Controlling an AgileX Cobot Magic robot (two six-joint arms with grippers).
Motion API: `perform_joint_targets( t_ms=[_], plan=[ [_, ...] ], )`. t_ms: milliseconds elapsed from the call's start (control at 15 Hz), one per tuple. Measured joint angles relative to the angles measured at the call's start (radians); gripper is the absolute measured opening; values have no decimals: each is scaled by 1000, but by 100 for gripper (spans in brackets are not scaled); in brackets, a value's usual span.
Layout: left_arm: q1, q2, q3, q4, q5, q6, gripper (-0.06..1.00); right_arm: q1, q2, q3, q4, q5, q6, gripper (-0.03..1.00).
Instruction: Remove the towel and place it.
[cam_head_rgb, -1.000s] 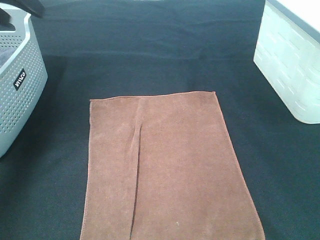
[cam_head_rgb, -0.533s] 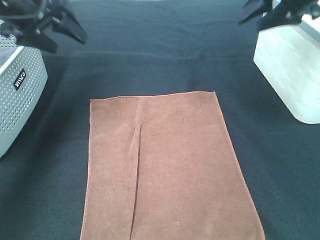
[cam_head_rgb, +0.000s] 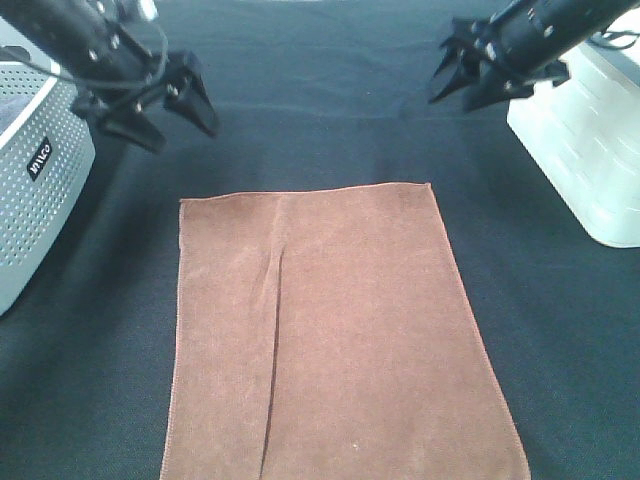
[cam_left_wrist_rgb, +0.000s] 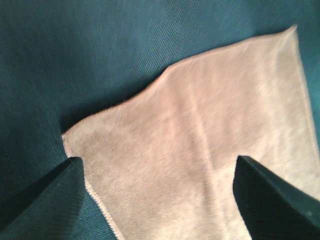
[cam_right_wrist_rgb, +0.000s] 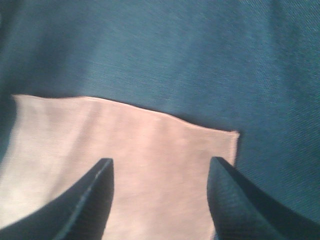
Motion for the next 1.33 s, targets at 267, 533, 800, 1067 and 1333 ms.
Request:
perform_joint_targets(
  t_ms=[267,533,800,1067,1333],
  plan=[
    [0,79,-5,2,2,0,76,1,100,-26,-17,-7,-1,52],
    [0,149,-8,51,-40,0,76,1,172,-29,7,-55,-6,52],
    [0,182,-8,69,-93,4,76,1,233,-30,10,-124,-7,52],
    [0,213,-16,82,-112,5,76,1,299,-30,24,-189,-8,52],
    [0,225,-25,65,-112,37,76,4,328,-33,33,-215,-34,52]
  ],
)
